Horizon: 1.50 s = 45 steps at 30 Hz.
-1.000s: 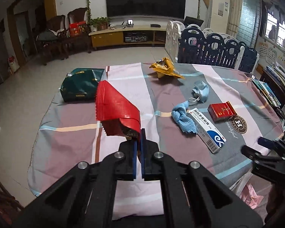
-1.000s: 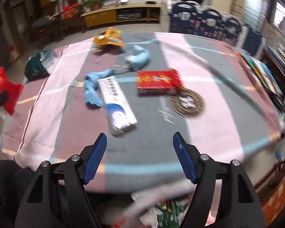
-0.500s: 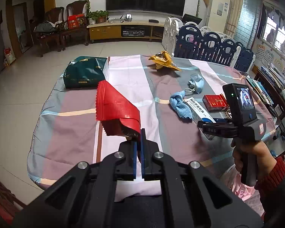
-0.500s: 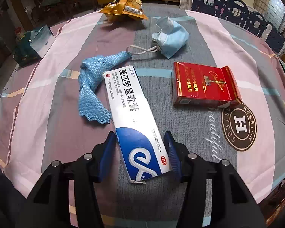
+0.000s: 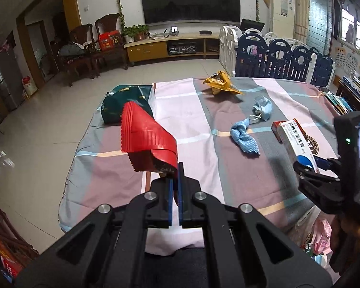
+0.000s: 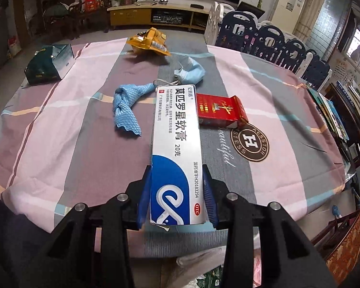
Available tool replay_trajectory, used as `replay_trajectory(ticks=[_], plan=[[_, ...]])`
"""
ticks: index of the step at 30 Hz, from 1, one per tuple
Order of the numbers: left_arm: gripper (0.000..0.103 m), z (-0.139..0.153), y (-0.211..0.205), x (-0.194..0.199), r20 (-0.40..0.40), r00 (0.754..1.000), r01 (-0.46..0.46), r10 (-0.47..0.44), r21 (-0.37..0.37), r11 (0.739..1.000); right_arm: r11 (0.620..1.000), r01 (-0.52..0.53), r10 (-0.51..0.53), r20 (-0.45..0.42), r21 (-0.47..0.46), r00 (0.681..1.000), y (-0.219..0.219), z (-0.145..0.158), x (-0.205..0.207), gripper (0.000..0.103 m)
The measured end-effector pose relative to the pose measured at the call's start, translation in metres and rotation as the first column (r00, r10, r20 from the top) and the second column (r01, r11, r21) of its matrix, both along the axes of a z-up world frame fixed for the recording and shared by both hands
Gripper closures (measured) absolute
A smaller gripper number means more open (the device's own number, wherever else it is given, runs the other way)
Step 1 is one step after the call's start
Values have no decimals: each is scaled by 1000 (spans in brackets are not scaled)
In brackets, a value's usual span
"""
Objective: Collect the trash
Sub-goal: 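Carry the medicine box and red packet to the wastebasket and release both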
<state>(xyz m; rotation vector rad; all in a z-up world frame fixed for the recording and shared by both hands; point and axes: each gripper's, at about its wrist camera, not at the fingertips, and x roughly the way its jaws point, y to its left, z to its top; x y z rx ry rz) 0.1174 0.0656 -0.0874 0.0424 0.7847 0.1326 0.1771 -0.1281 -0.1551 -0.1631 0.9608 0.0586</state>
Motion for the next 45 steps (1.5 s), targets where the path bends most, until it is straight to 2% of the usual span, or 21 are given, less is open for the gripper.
replay_trajectory(ticks=[10, 19, 31, 45], plan=[[99, 13, -8, -12, 25, 999, 25, -25, -6, 1000, 999, 28, -30, 61, 43, 998, -13, 31, -34, 63], [99, 18, -8, -15, 17, 1000, 27, -27, -33, 999, 997, 28, -31, 55, 69, 998, -11, 39, -48, 63], [99, 35, 11, -35, 73, 997, 3, 2, -67, 998, 991, 80, -88, 76, 111, 993, -30, 63, -83, 63], [99, 36, 28, -42, 84, 996, -22, 31, -100, 995, 993, 50, -60, 90, 109, 994, -7, 70, -86, 63]])
